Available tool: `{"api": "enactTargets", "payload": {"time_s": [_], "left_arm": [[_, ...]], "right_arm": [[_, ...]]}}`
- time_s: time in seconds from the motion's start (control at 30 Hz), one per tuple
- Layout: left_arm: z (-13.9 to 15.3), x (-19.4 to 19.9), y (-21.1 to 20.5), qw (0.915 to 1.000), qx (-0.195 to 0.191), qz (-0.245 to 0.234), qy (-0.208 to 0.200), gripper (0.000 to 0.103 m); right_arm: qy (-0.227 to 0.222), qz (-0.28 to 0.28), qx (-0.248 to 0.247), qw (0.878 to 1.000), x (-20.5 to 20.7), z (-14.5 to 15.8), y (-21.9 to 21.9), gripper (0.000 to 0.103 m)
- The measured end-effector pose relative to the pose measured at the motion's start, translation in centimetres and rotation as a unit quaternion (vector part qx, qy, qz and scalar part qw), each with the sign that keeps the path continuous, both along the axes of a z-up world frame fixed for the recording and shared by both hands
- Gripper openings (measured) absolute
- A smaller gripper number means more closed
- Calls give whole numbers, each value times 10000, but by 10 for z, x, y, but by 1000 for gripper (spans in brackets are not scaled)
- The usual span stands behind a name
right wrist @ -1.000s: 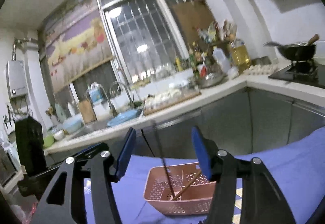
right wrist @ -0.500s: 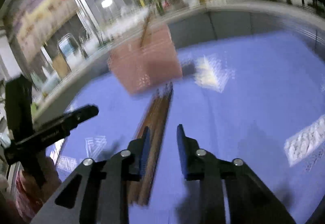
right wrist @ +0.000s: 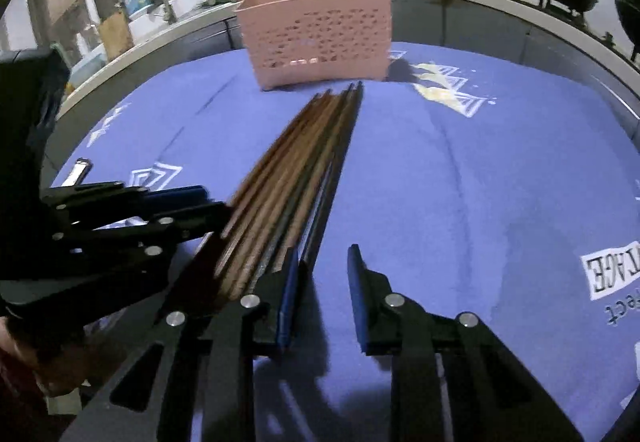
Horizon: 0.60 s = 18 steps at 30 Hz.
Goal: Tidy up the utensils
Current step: 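Grasp another chopstick with the left tool while the right tool grasps one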
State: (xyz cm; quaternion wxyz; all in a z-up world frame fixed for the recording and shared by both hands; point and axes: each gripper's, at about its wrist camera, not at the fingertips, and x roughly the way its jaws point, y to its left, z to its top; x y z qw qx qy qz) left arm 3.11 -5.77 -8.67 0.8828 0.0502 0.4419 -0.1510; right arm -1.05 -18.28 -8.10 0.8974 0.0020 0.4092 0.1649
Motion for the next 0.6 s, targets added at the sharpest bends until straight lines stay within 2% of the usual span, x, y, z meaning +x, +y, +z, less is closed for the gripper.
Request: {"api": "enactTargets", "payload": {"time_s": [0.2,0.23,0.27,0.33,0.5,0.6], "left_arm": [[0,4,-12,9990,386,-33,-236,23],[0,6,-12,9989,393,-23,-253,19],[0,6,-11,9990,380,-20,-253,7],[0,7,-7,9991,364,6,-236,6],[2,3,23,9991,306,273,-147,6],[1,-7,46,9986,261,455,-118,6]], "right_arm": [[1,157,-65,9999,0,-2,8,26],[-60,189,-201,9996,-1,-2,11,23],[-91,196,-287,9994,-1,-2,12,19],[-17,149,-164,9998,1,-2,2,8],[165,-153,106,9997,-2,-5,-33,6],[200,-220,67,9995,-18,-5,-44,6]]}}
